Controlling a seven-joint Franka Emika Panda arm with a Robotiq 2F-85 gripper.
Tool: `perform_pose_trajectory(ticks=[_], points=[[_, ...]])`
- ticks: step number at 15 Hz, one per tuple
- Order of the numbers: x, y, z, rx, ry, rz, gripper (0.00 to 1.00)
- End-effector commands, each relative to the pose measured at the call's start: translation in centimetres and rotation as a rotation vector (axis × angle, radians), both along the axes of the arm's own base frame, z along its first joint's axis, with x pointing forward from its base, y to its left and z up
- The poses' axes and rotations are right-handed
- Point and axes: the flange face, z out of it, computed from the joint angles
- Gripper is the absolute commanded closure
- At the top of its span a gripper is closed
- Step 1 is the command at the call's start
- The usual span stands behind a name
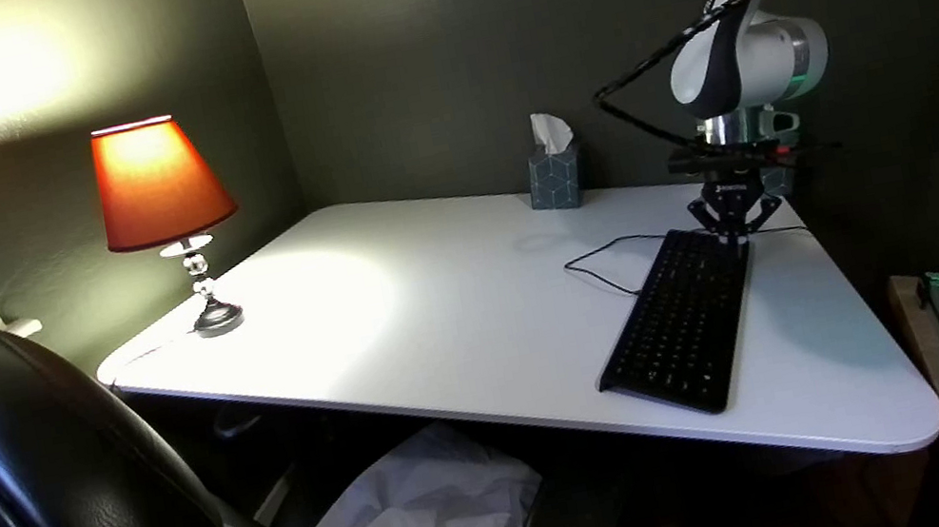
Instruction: Press one key on the keyboard.
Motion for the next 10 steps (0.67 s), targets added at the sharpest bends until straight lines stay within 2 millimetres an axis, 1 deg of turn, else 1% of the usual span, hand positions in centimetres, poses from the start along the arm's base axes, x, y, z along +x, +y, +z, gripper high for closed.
perform_pose_trajectory(ticks=[1,10], points=[[0.13,-0.64,-0.72,-0.001,-0.010,-0.004,1.00],[0.42,-1.50,-1.64,0.012,0.014,-0.023,1.00]])
